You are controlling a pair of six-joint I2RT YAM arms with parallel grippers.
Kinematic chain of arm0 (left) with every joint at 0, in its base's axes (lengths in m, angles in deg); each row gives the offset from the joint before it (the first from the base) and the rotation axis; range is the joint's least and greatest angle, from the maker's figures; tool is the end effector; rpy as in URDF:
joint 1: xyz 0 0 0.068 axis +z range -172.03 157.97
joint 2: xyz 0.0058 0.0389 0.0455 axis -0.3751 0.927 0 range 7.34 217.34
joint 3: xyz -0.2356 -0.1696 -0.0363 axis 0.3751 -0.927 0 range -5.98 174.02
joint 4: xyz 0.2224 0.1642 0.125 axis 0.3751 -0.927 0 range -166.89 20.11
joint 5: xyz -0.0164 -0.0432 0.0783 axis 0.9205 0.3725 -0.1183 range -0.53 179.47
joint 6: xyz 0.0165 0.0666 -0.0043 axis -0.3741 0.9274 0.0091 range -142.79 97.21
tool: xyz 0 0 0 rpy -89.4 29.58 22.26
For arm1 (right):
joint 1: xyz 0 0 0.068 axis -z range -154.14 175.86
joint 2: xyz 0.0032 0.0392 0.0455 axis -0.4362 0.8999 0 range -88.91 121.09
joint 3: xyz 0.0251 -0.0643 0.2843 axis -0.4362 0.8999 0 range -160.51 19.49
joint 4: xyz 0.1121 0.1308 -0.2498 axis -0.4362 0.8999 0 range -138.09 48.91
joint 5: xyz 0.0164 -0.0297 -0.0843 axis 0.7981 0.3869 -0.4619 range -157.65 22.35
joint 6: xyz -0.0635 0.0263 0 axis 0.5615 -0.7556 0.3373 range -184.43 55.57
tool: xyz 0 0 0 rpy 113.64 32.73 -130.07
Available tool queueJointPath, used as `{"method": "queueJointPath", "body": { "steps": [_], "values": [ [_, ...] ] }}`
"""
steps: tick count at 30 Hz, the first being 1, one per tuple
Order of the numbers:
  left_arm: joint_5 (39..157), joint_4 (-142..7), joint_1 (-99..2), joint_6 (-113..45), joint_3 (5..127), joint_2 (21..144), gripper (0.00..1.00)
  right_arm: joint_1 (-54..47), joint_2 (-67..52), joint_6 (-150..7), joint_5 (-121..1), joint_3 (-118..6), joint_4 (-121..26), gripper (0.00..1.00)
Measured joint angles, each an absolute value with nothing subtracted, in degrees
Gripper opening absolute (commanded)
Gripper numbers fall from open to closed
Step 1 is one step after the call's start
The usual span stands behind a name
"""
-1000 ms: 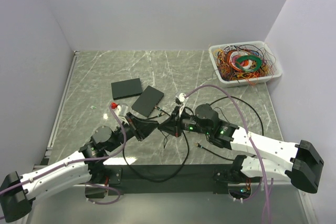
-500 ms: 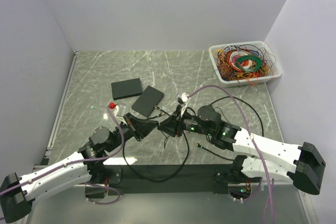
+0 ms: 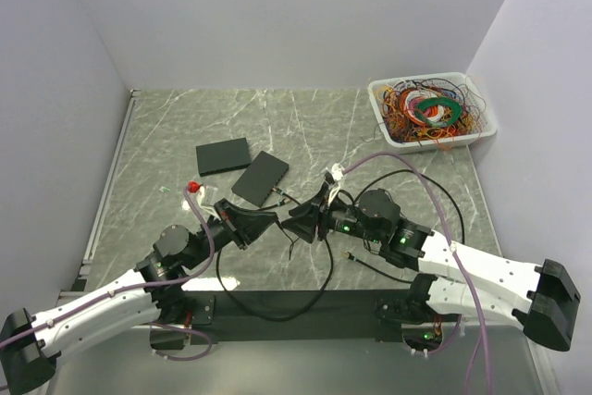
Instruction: Insert the plug into the switch port
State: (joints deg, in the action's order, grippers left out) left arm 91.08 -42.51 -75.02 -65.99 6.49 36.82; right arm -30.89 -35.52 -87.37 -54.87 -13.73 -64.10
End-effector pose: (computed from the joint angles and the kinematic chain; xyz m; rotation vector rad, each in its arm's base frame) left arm 0.1156 -0.1560 0.2494 0.1577 1.5364 -1.3931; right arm 0.1380 0.2329 0.2890 -0.6971 1.6542 1.2171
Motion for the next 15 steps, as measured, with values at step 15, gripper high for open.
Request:
{"method": "queueJointPath", "body": {
  "steps": [15],
  "values": [
    [91.1,-42.2,-75.0,-66.2,6.5,37.4,0.0,-30.9,-31.3,-87.5,-51.2,-13.7,-65.7,0.4]
  ]
}}
